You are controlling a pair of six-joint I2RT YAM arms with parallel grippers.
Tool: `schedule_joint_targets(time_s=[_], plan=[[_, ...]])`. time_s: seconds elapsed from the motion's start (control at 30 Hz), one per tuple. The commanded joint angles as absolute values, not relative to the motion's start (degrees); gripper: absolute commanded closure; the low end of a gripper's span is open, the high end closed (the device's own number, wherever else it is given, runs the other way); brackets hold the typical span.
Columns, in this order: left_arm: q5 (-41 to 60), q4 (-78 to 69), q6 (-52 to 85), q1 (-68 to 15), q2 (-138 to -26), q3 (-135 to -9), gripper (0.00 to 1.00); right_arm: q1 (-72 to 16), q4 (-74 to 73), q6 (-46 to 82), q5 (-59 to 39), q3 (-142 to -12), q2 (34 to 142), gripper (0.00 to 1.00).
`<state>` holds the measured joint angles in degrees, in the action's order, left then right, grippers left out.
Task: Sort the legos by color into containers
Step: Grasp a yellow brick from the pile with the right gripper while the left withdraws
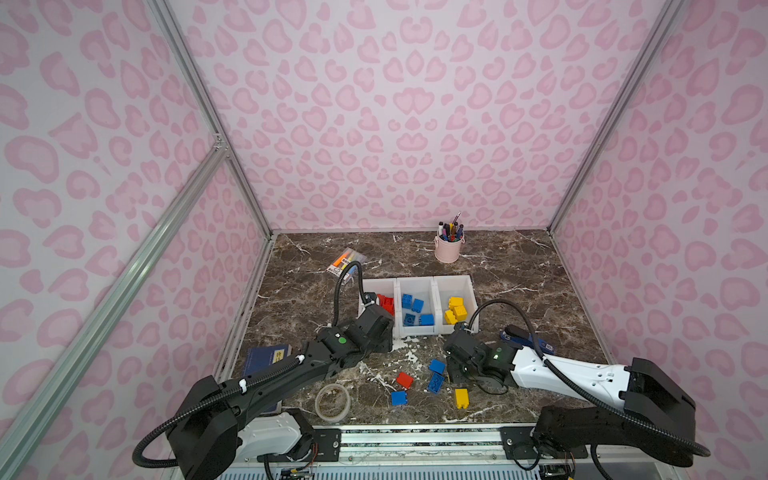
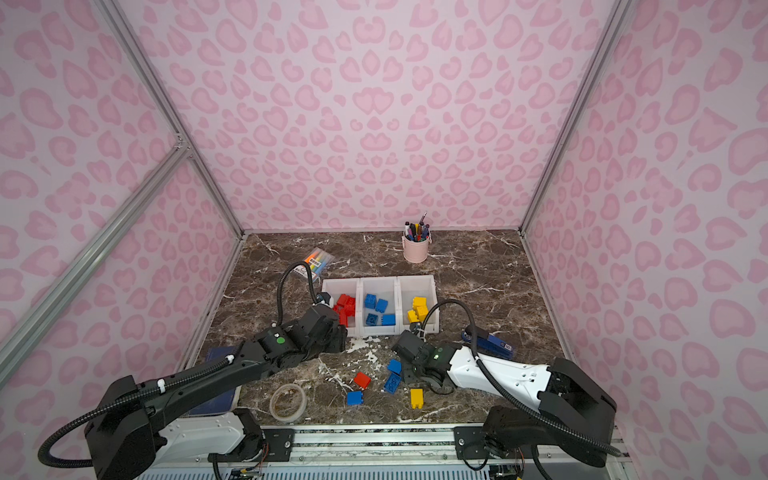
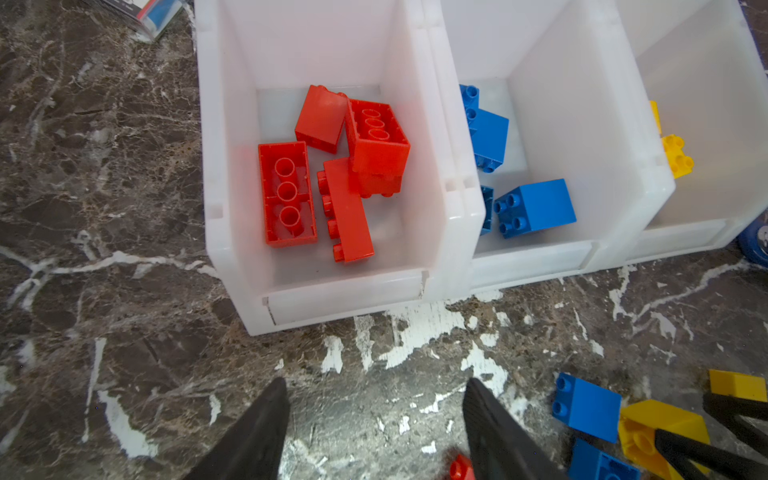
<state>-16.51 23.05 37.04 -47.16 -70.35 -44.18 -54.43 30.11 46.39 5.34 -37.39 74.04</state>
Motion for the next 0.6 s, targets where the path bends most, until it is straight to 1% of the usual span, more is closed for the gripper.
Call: schedule_joint_targets(time_s=[0.0,0.23,0.47,0.57], plan=[[-16.9,23.4,37.7,-47.1,-70.6,-44.3,0.31,-54.5,31.2,47.3,5.8,-36.8,74.0,0.41],[-17.0,23.5,38.0,-47.2,-70.1,-44.0,0.31,-55.9,30.4,48.7,5.6,-36.2,74.6,0.43],[-17.3,23.9,38.1,-47.3,-69.8,-44.0,0.31,-56.0,29.4,49.4,6.0,-35.4,74.7,0.57],[-17.3,23.9,38.2,-47.4,-69.6,-43.9,0.31,-56.1,29.8,49.4,6.2,-35.8,74.5,0.59]])
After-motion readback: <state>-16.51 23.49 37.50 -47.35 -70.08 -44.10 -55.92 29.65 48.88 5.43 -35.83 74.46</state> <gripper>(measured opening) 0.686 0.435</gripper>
